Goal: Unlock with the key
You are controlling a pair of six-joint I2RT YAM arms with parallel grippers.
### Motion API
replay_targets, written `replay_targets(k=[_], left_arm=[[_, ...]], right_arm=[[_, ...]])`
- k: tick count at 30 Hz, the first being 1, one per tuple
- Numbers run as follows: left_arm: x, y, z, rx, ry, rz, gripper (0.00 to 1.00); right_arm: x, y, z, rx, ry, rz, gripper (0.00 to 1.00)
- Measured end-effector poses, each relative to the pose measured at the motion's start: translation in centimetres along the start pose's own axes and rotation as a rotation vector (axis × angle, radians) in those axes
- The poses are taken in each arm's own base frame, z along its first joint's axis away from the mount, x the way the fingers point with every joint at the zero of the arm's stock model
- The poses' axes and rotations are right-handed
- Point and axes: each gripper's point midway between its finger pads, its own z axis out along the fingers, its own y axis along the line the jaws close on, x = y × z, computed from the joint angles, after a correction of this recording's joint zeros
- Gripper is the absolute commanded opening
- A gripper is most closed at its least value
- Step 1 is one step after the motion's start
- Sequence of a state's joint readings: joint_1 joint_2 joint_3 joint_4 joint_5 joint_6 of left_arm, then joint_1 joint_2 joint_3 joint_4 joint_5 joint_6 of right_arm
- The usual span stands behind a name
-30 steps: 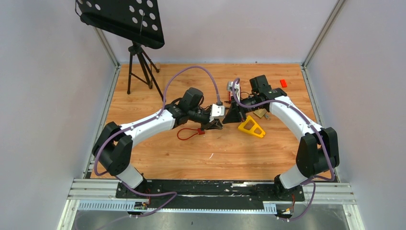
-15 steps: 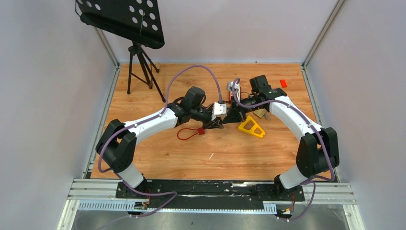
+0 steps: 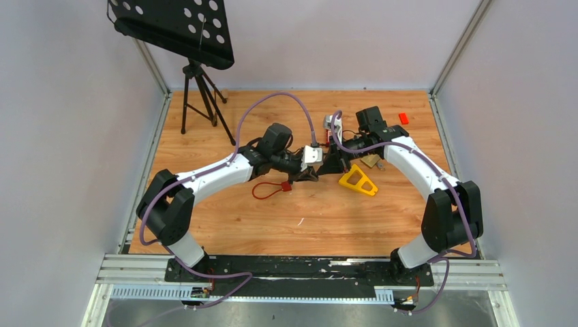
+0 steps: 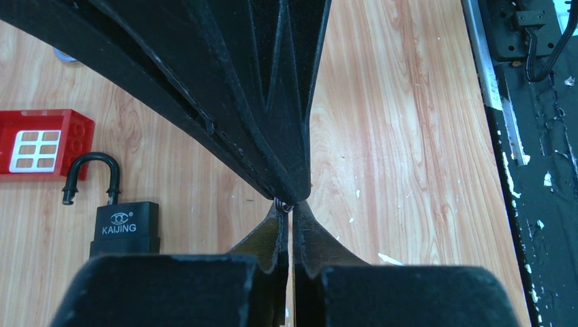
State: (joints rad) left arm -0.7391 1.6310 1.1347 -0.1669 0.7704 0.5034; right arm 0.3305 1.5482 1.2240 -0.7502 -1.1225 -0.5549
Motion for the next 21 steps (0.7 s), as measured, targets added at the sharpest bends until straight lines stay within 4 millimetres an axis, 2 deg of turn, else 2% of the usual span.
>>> replay_targets(k=[6, 21], left_arm=[[0.2, -0.2, 0.0, 0.006, 0.006, -0.005, 0.0], [1.5, -1.1, -0.4, 0.034, 0.063, -0.038, 0.0]], right_arm=[[0.1, -0.1, 0.0, 0.008, 0.005, 0.001, 0.02], [0.6, -1.0, -0.6, 0.076, 0.038, -0.024, 0.31]])
